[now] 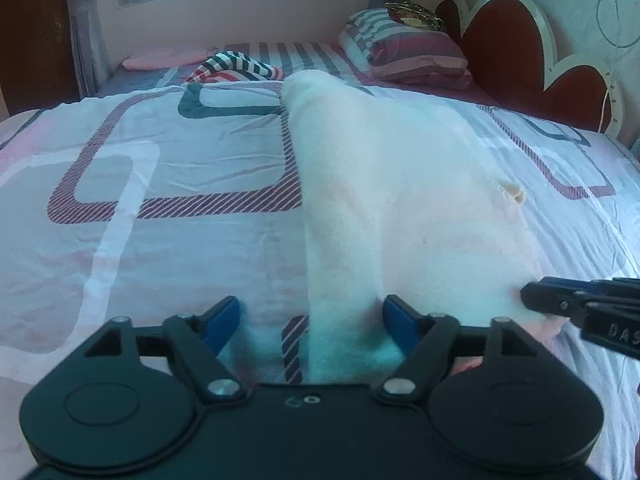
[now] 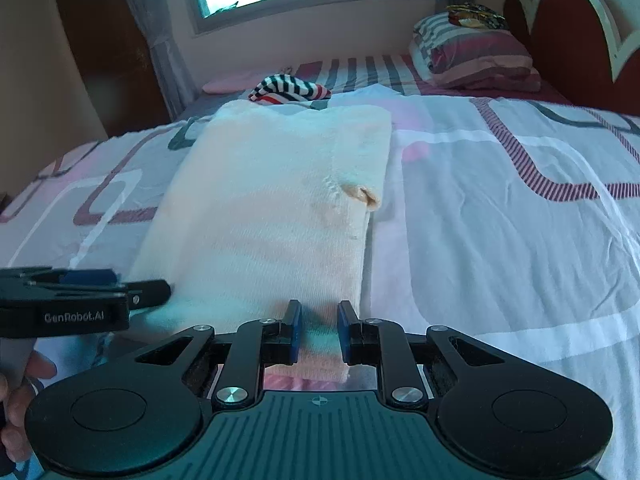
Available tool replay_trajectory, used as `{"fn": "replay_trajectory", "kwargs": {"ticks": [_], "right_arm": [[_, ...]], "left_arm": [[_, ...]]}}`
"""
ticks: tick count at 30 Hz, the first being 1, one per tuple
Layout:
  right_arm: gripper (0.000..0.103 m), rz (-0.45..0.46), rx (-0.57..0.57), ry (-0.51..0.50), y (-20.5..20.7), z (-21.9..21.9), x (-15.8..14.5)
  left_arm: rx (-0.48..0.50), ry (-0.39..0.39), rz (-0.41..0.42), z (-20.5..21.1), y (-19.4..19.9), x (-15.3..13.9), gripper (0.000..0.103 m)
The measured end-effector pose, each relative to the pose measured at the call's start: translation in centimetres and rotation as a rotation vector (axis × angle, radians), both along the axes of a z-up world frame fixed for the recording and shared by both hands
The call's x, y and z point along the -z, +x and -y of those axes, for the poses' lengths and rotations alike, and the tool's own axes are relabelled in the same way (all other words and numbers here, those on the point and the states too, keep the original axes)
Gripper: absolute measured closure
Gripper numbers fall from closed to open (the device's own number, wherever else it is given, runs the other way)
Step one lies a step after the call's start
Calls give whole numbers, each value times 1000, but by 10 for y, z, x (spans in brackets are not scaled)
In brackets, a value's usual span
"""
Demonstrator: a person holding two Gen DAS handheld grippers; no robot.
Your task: Fold small clothes
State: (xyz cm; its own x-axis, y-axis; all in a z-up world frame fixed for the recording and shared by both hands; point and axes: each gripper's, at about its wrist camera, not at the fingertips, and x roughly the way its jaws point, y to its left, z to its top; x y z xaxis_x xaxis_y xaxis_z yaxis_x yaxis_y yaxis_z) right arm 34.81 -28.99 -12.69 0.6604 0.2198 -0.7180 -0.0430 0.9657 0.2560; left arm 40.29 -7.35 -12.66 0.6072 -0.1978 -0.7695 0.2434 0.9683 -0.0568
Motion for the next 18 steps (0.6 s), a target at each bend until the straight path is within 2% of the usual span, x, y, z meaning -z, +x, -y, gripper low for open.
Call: {"fn": "replay_trajectory", "kwargs": {"ticks": [1,2,3,4,5,8,10,13,15,18], "right_arm": [[84,4,12,14,-1,2,-1],[83,15,27,22,-2,4,-2],[77,27,41,27,-3,6,-5],[57,32,51,29,-3,7,-5],[48,34,56,34,-2,7,-5],[48,13,48,22,1,7,0],[48,21,65,52,1,12,2],[48,24,117,213,8,36,4],[48,25,146,317,19,53,6],[48,13,153,446,42,71,12]], "left_arm": [[-2,-1,-1,-1,0,-1,20],[-6,0,-1,-1,0,-1,13],[-11,7,2,-2,0,-1,4],[-13,17,6,-2,0,-1,2],[-8,20,7,-3,0,1,2],[-9,3,-5,-5,2,3,2],[-11,-20,5,-8,4,0,2],[-13,-69,22,-13,14,-3,7],[-16,-124,9,-17,26,-4,14],[-21,-203,-21,-21,47,-3,14]]}}
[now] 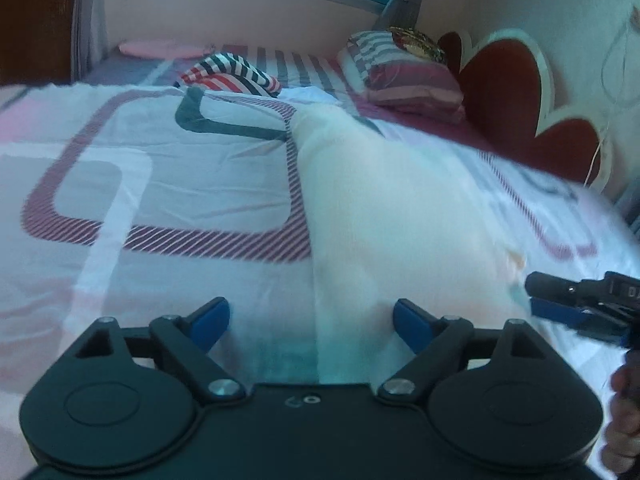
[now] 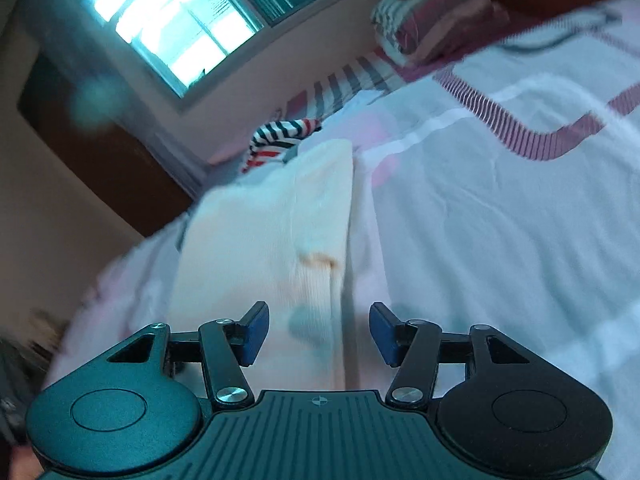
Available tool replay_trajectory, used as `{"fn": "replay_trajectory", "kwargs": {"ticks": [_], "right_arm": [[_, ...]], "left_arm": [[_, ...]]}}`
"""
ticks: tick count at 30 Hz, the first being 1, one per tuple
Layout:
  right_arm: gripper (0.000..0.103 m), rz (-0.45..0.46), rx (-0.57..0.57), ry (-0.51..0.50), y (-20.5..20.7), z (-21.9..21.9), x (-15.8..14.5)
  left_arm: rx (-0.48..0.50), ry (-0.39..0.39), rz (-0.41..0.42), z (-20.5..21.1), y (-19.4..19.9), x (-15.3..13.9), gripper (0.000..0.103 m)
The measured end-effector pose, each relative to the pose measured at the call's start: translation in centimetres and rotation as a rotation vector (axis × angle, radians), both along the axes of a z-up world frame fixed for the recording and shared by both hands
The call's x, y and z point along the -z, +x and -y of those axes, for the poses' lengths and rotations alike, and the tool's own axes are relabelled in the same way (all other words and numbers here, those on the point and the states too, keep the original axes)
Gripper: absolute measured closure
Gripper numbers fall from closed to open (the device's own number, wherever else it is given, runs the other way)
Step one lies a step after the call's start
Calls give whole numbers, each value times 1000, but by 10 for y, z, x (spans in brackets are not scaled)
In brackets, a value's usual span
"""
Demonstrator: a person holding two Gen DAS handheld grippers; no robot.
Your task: Fold small clothes
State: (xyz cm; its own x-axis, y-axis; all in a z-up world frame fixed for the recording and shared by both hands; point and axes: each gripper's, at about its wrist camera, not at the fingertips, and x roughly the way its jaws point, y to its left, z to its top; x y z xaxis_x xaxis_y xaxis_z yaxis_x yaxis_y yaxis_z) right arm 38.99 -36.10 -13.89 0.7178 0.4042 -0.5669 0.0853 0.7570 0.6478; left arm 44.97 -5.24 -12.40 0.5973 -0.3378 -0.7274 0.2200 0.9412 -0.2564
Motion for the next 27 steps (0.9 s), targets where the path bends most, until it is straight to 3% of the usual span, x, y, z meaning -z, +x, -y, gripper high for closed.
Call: {"fn": "replay_trajectory", "kwargs": {"ticks": [3,5,9,13,17,20,23,26,27], "right_arm": [[48,-20,8,103,23,15,10],[48,-41,13,136,36,22,16],[48,-85,-7,196,51,29,21],[48,-111,-31,285,62,33,30],[48,-123,-85,271,73,27,28],[48,-112,-141,234,79,17,25],[48,-86,-180,176,78,12,21],[48,-65,-191,130,74,5,20],[48,-66,-187,114,76,1,20]], "left_arm": [[25,-89,-71,-1,24,8,7],[35,-116,-77,-1,36,10,7],[57,-183,-112,-3,56,15,12],[77,-193,-132,3,65,16,16],[96,-174,-134,9,68,17,17],[112,-205,-149,12,73,18,18],[133,-216,-168,13,75,18,27],[131,-177,-161,22,79,18,31],[127,-163,-157,25,78,17,38]]}}
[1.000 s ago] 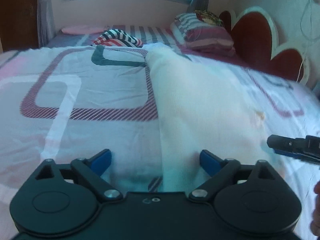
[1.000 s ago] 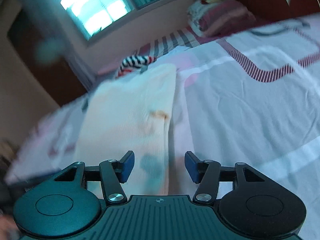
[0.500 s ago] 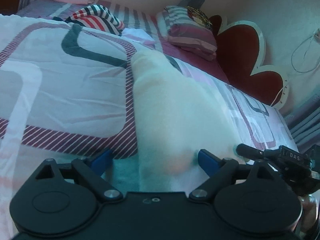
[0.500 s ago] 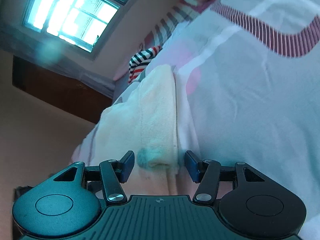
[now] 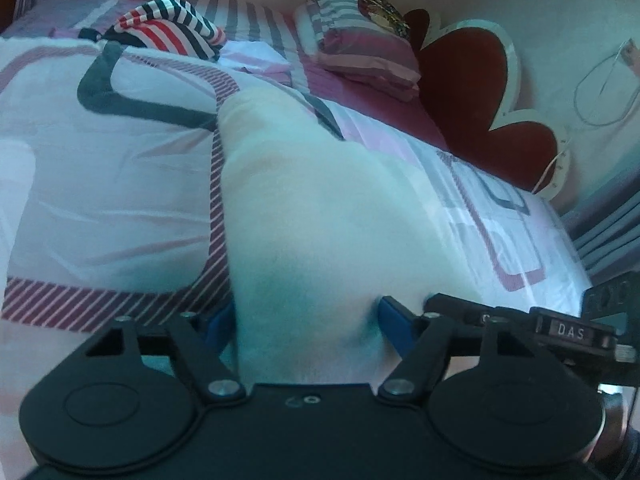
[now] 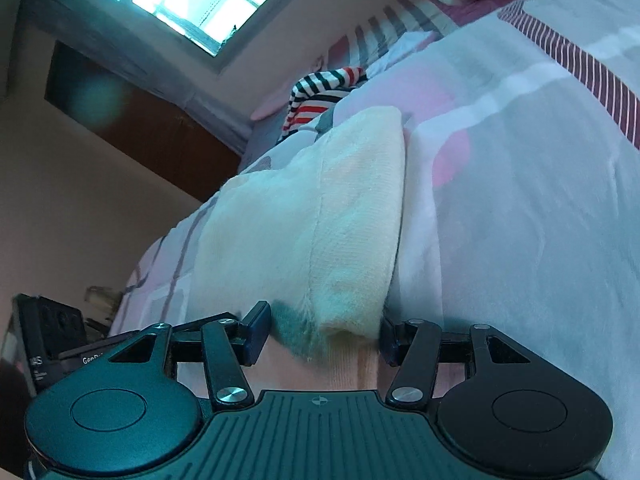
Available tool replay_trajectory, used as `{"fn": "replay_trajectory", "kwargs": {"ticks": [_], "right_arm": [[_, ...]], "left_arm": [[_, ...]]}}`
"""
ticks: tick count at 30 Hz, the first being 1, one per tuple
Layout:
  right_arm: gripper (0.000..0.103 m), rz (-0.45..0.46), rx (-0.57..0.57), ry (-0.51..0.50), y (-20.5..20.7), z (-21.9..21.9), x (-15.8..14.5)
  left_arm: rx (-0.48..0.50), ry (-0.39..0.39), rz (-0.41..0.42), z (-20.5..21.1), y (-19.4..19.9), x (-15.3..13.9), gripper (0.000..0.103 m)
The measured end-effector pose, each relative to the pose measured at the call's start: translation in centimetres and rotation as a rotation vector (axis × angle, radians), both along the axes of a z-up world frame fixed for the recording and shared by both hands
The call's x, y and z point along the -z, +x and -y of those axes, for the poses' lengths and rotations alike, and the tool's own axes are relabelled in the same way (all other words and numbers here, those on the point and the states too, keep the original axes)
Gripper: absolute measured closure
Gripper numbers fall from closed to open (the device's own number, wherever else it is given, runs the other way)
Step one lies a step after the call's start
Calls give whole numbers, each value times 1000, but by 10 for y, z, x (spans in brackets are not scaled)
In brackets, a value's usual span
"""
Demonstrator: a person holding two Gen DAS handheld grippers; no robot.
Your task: Fold small clothes
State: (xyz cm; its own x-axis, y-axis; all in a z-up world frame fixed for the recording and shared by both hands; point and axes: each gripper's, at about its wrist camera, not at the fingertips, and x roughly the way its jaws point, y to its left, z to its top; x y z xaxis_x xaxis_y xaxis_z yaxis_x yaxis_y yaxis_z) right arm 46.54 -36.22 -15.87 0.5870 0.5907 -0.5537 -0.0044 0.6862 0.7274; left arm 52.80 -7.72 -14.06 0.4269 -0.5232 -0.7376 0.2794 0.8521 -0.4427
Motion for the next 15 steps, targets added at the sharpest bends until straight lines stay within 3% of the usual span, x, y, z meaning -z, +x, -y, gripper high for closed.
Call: {"fn": "replay_trajectory", "kwargs": {"ticks": [3,6,8,15], "right_arm": [[48,22,-3,-105,1,-18,-7],[60,65,-11,-263,-5,-43,-17],[69,82,6,-306,-10,-52,-22],[72,145,15,-415,-30,-85,-43]], "left_arm": [[4,49,27,10,0,-3,49],[13,104,74,19,-6,-10,59],[19,140,108,24,-12,-17,63],[49,211,173,25,-28,-38,67]]}}
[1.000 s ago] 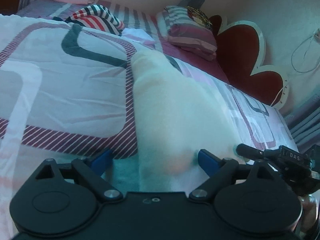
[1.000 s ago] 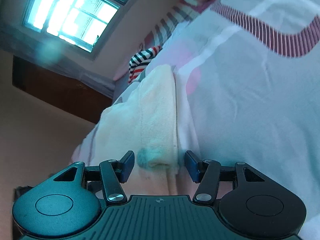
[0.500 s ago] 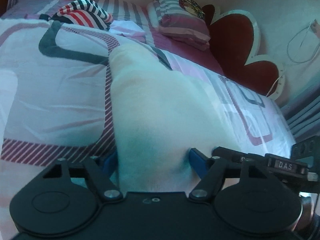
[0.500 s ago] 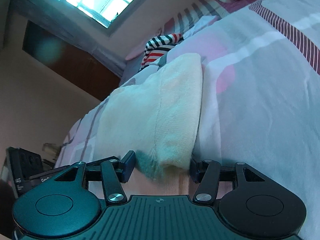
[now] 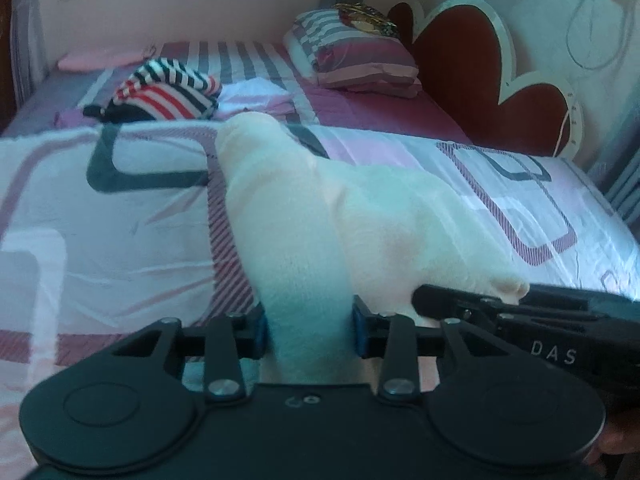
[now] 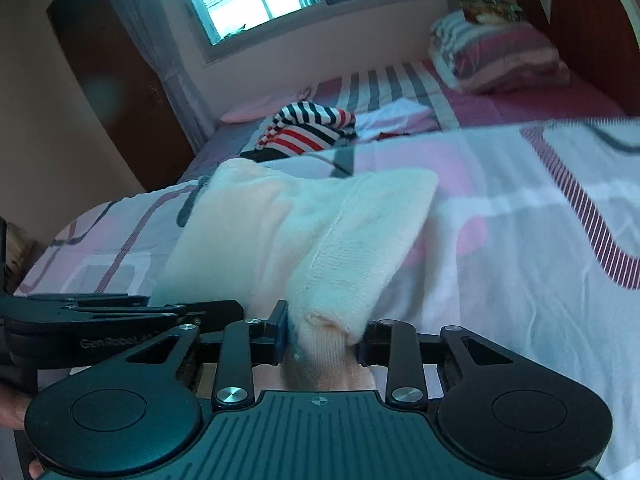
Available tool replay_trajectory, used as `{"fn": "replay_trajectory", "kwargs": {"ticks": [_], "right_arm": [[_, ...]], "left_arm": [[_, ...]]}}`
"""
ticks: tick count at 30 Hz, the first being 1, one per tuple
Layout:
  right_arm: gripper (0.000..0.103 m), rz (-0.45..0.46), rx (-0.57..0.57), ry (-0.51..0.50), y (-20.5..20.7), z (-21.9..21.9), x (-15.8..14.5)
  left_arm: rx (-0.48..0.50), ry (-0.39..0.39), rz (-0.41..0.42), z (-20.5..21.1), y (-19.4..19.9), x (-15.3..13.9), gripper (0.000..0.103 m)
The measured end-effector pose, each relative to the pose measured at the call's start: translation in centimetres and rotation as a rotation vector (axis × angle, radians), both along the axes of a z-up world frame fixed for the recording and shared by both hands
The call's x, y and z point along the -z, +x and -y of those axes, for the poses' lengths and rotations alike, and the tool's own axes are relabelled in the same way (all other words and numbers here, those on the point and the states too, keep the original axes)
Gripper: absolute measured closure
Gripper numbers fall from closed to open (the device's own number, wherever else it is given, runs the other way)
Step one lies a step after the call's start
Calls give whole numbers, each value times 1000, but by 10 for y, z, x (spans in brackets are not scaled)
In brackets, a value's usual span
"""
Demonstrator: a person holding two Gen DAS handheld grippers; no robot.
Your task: Fold small clothes
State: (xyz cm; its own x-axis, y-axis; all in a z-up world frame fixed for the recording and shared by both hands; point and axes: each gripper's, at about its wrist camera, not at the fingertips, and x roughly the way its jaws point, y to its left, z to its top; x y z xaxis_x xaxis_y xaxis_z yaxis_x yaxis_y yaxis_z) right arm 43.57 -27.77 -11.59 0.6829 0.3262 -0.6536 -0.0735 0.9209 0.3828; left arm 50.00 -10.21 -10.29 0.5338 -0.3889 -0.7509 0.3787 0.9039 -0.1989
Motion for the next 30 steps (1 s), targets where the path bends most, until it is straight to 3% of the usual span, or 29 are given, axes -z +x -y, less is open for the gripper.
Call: {"fn": "replay_trajectory", "kwargs": {"ticks": [7,17,25,30], "right_arm": [[72,41,-50,-7,10,-51,-27],[72,37,-205,58,21,-210,-19],[72,2,-206,102,14,-299,-10],[72,-29,-165,102,11,-313,2]], "left_arm": [[-22,69,60,-49,-9,-26,67],[-142,153,33,-190,-24,-24,67],[-137,164,18,-269,-34,-22,67],[-95,120,-18,-296,-33,-11,63]]}}
